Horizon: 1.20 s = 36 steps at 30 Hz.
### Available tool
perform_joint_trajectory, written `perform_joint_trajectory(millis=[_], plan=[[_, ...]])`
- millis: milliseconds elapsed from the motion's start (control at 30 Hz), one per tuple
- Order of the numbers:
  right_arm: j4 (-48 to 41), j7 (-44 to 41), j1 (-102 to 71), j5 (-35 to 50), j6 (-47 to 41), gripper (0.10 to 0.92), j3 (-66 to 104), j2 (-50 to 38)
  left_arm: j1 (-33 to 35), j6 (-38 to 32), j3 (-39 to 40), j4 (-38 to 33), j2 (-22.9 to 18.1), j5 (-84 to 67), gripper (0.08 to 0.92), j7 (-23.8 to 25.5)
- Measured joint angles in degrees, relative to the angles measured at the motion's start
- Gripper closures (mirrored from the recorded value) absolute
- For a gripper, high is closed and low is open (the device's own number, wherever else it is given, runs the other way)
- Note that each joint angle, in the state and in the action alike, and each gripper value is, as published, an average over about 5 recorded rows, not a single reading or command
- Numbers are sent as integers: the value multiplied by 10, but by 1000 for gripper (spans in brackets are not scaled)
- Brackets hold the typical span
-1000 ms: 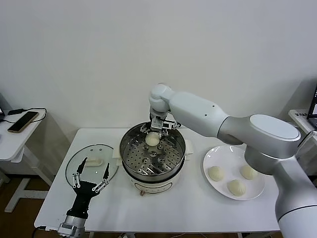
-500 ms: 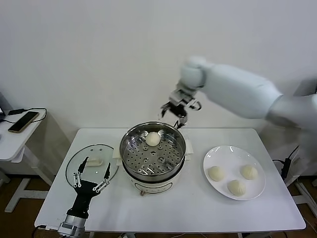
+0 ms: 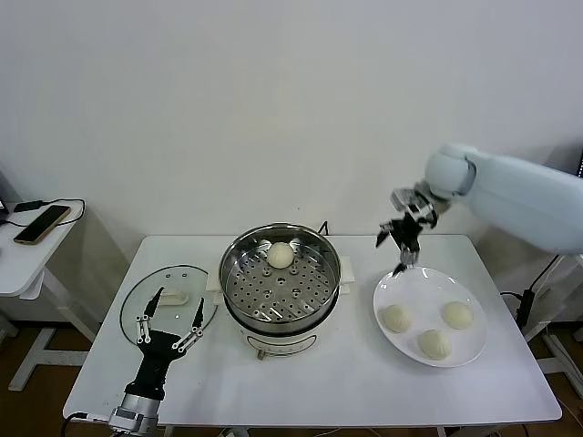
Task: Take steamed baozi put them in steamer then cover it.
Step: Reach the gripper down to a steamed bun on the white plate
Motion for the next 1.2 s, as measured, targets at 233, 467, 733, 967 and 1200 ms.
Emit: perform_joint_trajectory(millis=[233, 467, 733, 967, 1200], plan=[[-3, 27, -42, 7, -19, 203, -14, -13, 1, -1, 0, 1, -1, 3, 177, -1], [-16, 54, -81, 10, -32, 203, -10, -10, -1, -2, -1, 4, 1, 5, 177, -3], [-33, 76, -113, 8, -38, 203, 2, 3, -1, -6, -1, 8, 3, 5, 177, -3], [-38, 83, -127, 3, -41, 271, 7, 7, 1, -8, -1, 8, 3, 6, 177, -1], [-42, 90, -133, -3, -42, 339, 14, 6, 2, -9, -1, 7, 2, 7, 177, -1]])
